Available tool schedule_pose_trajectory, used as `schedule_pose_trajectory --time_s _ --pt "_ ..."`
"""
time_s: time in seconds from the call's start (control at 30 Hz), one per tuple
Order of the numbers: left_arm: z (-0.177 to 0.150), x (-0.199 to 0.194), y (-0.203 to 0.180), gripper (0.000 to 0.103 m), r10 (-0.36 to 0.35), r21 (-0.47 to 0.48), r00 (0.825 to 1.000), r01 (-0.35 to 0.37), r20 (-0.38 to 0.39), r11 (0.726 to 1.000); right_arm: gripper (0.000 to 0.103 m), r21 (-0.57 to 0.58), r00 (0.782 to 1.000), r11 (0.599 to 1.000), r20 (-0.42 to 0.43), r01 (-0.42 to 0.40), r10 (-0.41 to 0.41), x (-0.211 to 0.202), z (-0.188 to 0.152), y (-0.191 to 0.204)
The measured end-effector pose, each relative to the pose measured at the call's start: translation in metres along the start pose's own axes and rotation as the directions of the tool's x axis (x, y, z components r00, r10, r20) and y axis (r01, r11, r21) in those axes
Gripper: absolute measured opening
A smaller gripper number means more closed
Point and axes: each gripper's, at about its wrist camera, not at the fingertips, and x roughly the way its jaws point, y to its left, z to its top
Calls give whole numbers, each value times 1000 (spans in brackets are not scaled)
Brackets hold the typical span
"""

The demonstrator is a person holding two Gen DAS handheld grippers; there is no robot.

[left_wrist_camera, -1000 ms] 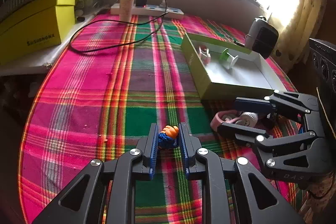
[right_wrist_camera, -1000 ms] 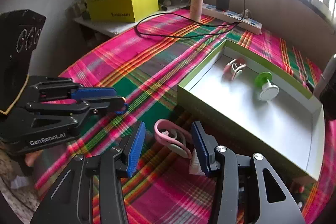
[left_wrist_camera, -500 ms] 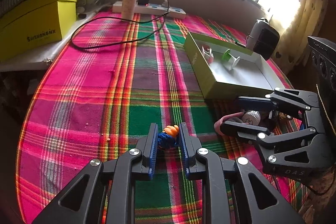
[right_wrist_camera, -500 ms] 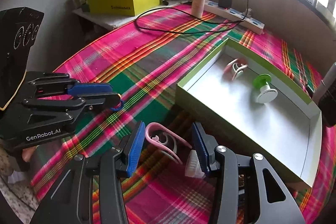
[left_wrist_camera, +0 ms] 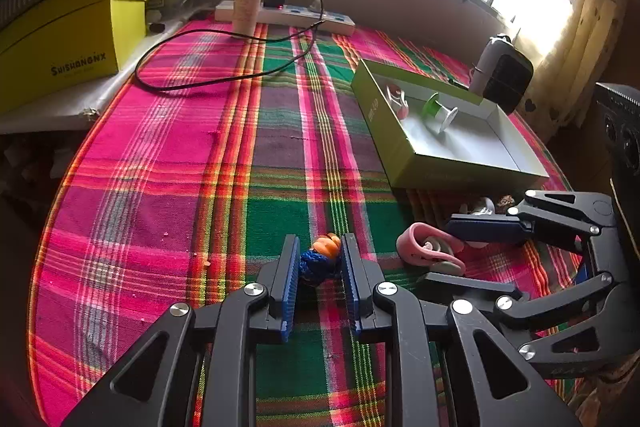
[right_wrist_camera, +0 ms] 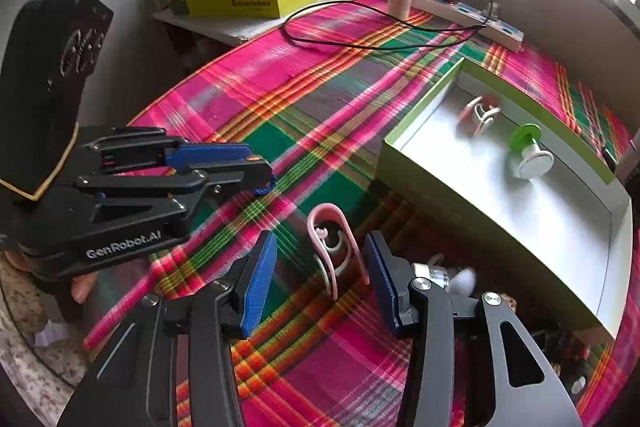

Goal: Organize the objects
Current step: 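Lift the toy figure with the left tool while the right tool grasps another pink clip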

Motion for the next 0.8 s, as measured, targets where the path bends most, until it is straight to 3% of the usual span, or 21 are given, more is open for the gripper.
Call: schedule_pose_trajectory --time_s 0.1,0.33,0.7,0.8 --pt "-2 1 1 21 0 5 1000 0 -6 1000 47 -29 999 999 5 45 -45 2 -4 4" --pt "0 3 -2 31 -4 25 1000 5 -5 1000 47 10 999 999 11 41 -41 6 -5 -3" --pt "1 6 -5 30 33 42 999 -33 5 999 47 13 997 998 47 59 -60 5 -9 -2" --pt "1 6 -6 26 53 52 999 -54 7 997 36 12 997 998 51 64 -65 4 -9 -2"
